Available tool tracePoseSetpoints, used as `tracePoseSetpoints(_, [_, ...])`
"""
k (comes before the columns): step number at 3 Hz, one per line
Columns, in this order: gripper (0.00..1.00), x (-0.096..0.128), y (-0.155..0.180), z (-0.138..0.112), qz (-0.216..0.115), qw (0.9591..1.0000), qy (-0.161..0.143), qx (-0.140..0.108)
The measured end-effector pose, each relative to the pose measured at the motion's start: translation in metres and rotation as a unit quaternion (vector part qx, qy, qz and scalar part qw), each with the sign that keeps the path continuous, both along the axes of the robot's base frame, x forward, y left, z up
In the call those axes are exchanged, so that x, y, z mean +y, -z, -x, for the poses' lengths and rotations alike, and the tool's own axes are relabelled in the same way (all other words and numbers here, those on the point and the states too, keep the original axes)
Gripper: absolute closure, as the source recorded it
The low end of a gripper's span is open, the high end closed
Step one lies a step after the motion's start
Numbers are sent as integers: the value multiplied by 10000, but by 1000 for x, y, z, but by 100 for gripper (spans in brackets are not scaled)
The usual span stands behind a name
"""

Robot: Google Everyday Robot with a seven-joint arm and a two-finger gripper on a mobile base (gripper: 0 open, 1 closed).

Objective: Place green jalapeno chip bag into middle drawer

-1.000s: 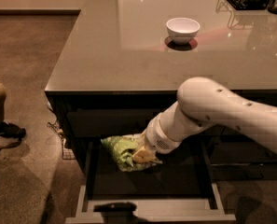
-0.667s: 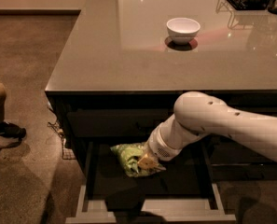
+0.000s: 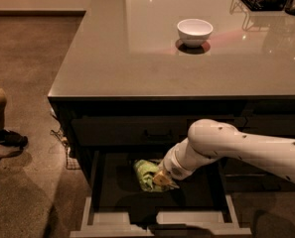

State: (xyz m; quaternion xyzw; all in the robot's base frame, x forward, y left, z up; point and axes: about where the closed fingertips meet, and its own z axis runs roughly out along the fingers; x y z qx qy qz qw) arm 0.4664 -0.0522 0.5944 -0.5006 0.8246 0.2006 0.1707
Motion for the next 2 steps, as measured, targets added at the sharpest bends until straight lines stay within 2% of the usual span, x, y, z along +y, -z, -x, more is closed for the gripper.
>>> tracePoseSetpoints(1, [63,-3,28,-7,-191,9995,255,-43])
tracePoseSetpoints(2, [40,-4,42,-11,-297,9990,331,-56])
